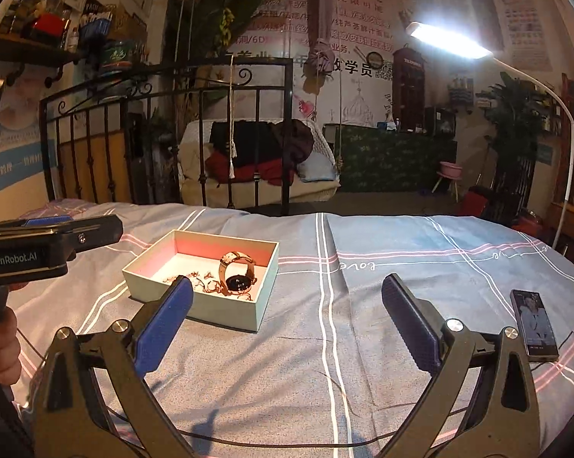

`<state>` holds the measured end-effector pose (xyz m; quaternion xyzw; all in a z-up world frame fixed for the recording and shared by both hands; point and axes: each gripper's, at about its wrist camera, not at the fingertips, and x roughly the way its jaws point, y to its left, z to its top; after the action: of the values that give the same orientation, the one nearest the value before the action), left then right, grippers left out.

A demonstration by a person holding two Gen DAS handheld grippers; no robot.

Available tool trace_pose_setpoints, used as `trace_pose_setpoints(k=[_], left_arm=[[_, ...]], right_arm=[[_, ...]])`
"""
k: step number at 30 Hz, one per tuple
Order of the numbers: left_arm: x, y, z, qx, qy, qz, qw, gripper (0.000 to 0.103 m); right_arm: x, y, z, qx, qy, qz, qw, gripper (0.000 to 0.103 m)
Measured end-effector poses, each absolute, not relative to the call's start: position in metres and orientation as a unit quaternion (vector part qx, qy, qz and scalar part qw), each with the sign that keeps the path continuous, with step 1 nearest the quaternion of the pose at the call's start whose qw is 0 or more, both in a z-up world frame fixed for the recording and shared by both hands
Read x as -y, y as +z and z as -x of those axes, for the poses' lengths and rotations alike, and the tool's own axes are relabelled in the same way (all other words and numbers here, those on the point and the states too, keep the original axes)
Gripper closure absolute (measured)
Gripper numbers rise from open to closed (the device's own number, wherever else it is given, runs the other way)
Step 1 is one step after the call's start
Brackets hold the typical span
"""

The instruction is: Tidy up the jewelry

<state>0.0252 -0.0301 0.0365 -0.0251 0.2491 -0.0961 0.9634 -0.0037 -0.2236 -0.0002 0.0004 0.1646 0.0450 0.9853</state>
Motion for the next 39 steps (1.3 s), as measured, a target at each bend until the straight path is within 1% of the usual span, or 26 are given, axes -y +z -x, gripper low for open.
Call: trace_pose_setpoints(k=[8,28,39], left_arm=[[0.020,0.037,-0.017,-0.250,-0.077,0.026,0.965,0.013],[0.028,0.030,-0.011,-0.263,-0.067,0.000,0.962,0.012],[0.027,0.029,-0.013,-0.269,-0.072,0.009,0.960,0.011]], right_arm=[[0.217,0.007,0.010,-0.155,0.068,-0.009,0.985,0.006],[0.219,0.003,0.002,-0.156,0.084,-0.023,0.984,0.006],[0.219,0.003,0.003,-0.154,0.085,-0.022,0.984,0.006]])
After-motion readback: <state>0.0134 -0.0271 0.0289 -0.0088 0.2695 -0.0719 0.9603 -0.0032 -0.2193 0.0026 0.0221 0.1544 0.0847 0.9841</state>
